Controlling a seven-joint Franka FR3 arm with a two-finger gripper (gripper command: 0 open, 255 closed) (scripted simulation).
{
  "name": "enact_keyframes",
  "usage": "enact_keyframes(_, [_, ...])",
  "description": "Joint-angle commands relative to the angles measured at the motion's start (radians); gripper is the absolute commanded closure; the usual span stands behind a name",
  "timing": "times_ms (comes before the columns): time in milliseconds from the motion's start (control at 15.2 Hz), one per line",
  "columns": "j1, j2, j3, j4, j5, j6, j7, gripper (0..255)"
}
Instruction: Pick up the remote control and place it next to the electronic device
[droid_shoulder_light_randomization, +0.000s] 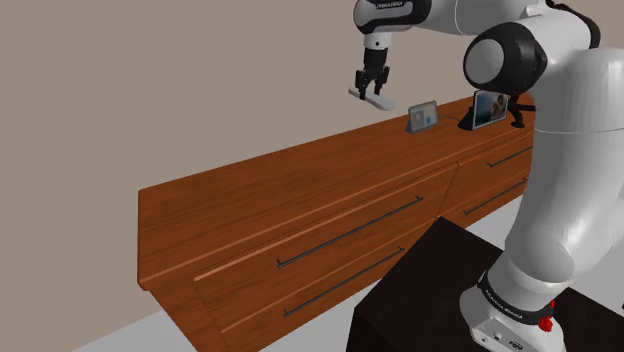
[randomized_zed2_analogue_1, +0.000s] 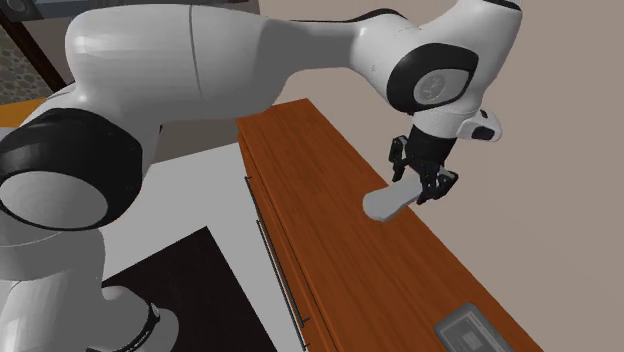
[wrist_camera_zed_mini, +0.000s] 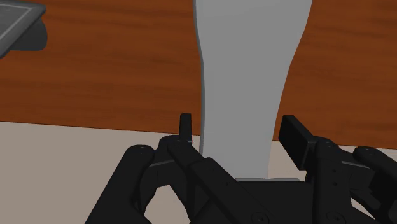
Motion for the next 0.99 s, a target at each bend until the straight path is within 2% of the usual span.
enact_keyframes(0, [-0.035, 0.051, -0.010, 0.082, 0.011, -0.032, -0.040, 255])
enact_keyframes(198, [-0.092, 0.137, -0.020, 0.216, 0.030, -0.083, -0.095, 255])
enact_keyframes(396, [-0.157, 0.253, -0.025, 0.405, 0.051, -0.158, -0.143, 255])
enact_keyframes(924, [-0.139, 0.207, -0.026, 0.219, 0.045, -0.019, -0.149, 255])
